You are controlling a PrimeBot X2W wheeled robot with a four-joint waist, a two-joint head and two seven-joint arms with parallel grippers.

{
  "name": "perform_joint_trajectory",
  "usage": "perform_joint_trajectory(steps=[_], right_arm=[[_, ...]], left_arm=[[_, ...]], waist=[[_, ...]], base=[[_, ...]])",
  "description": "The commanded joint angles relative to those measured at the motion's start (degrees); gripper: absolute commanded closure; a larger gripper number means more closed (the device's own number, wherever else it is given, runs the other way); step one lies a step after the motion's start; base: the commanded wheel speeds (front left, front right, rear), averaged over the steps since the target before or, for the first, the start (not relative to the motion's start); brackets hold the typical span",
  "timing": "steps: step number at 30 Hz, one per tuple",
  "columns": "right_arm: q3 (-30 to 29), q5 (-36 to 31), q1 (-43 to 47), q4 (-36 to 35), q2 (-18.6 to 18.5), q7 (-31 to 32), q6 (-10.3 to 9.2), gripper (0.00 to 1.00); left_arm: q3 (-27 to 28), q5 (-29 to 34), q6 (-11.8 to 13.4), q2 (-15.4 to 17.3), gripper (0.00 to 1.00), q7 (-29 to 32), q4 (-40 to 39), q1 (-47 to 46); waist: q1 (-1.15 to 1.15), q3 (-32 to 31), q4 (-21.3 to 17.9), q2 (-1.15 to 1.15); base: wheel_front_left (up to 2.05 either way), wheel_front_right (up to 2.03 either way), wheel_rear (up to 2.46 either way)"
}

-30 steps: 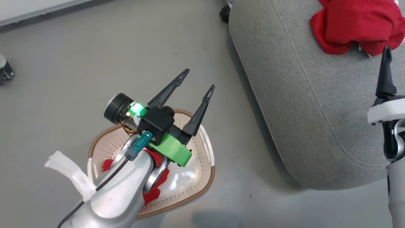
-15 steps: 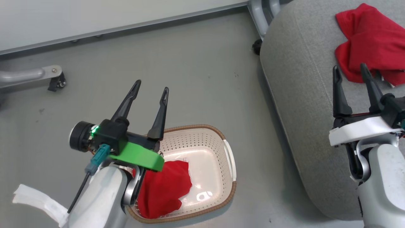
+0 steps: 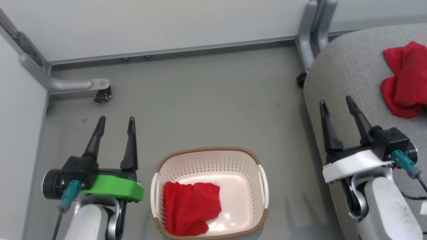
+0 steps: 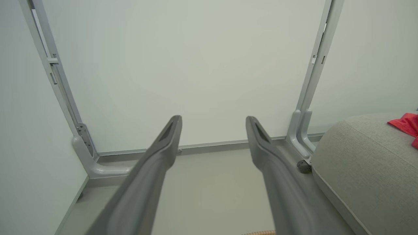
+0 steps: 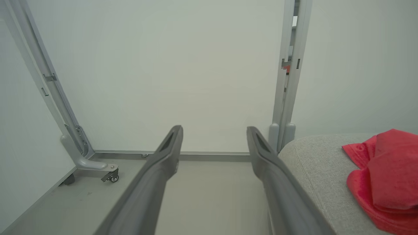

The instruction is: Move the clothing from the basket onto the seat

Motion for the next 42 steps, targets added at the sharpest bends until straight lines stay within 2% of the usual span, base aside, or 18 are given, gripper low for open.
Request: perform_joint_trajectory(steps=[1,6,14,27,42], right_arm=[[0.1,-0.5,1.5,-0.4,0.1,-0.1,-0.06,0.00],[0.3,-0.7,4.8,-1.8,0.8,-0.1,-0.06,0.00],[-0.2,-0.5,10.2,-4.9,1.1,-0.1,-0.06,0.00],[-2.2,1.2,16.7,-7.8,1.2,-0.1,-0.06,0.00],[-2.3,0.3,17.4,-7.5,1.2,-0.1,-0.06,0.00]], left_arm=[[1.0,0.7,-0.3,-0.5,0.00,0.1,-0.1,1.5],[4.7,2.1,-1.0,-1.9,0.00,0.1,-0.5,4.5],[7.4,4.6,-3.0,-3.6,0.00,0.1,-0.6,7.2],[7.6,7.2,-5.3,-4.8,0.00,0.1,-0.2,8.0],[7.8,8.3,-6.3,-5.5,0.00,0.1,0.3,7.1]], waist=[[0.00,-1.9,1.7,0.53],[0.00,-3.8,2.5,0.53],[0.00,-5.5,3.1,0.53],[0.00,-7.0,1.5,0.53],[0.00,-6.6,0.3,0.53]], base=[[0.00,0.00,0.00],[0.00,0.00,0.00],[0.00,0.00,0.00],[0.00,0.00,0.00],[0.00,0.00,0.00]])
